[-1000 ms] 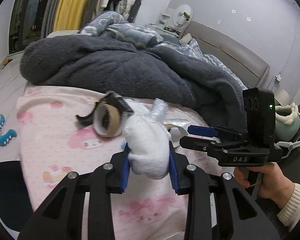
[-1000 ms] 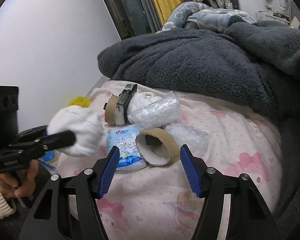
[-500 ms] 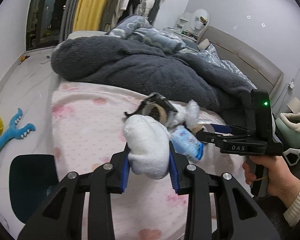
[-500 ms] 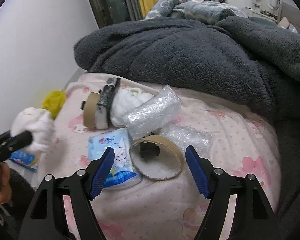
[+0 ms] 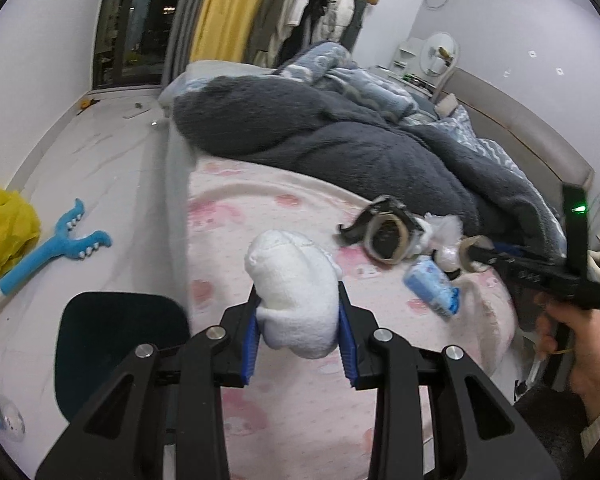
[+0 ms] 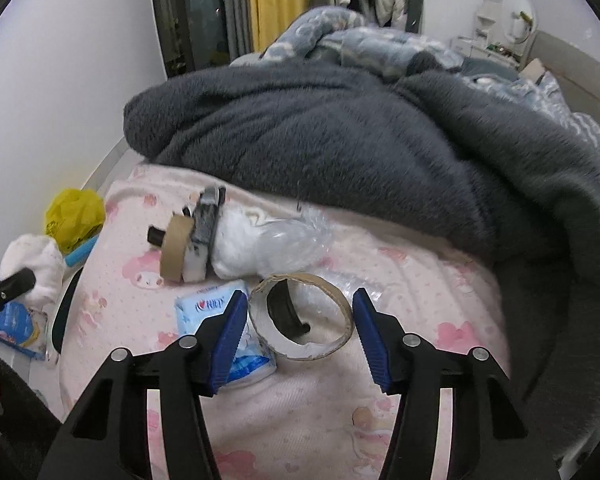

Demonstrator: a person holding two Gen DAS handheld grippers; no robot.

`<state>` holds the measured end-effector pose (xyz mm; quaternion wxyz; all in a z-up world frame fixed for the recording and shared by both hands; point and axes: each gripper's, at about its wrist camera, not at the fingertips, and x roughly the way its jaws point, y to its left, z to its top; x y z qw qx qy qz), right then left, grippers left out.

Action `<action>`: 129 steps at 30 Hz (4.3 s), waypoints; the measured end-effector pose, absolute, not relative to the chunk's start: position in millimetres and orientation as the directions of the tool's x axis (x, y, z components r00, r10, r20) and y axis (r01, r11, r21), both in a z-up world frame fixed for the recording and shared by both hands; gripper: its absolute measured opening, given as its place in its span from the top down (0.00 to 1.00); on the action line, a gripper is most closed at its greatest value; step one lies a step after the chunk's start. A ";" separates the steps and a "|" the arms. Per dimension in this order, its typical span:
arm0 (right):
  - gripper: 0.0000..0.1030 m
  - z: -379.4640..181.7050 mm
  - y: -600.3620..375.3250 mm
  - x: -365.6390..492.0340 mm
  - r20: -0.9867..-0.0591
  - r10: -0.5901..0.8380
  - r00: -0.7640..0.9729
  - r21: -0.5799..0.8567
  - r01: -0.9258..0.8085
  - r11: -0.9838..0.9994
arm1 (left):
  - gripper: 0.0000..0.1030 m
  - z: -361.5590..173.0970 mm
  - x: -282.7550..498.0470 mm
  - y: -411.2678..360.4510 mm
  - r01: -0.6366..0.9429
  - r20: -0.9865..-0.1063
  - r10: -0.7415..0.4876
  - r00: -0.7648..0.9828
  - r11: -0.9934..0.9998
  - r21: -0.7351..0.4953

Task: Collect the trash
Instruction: 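Carry the tissue in the left tool and tape roll in the right tool over the green bin, then open the left tool to drop the tissue while the right tool drops the tape roll into the bin, then move both tools back over the bed toward the remaining trash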

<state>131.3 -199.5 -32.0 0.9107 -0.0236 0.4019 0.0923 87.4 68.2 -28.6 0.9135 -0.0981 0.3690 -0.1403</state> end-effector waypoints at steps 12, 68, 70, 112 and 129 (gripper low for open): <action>0.46 -9.7 -143.7 130.8 -0.681 0.237 0.693 0.064 -0.267 0.962 | 0.65 -43.5 81.9 129.8 0.058 -0.691 -0.240 0.682 0.960 -0.275; 0.46 -121.5 170.2 140.0 -0.845 0.443 0.298 0.167 -0.640 0.750 | 0.43 -91.8 40.0 307.8 -0.244 -0.778 -0.086 0.622 0.923 -0.297; 0.46 -129.8 175.4 141.2 -0.857 0.430 0.285 0.164 -0.639 0.751 | 0.44 -77.6 33.3 305.3 -0.233 -0.749 -0.073 0.658 0.927 -0.295; 0.21 -79.4 121.7 133.9 -0.790 0.493 0.364 0.142 -0.673 0.725 | 0.43 20.7 -3.7 214.8 -0.027 -0.543 -0.061 0.838 0.988 -0.152; 0.17 -42.8 6.9 139.6 -0.740 0.413 0.531 0.044 -0.575 0.817 | 0.31 19.2 37.0 157.8 0.114 -0.525 -0.236 0.817 0.960 -0.255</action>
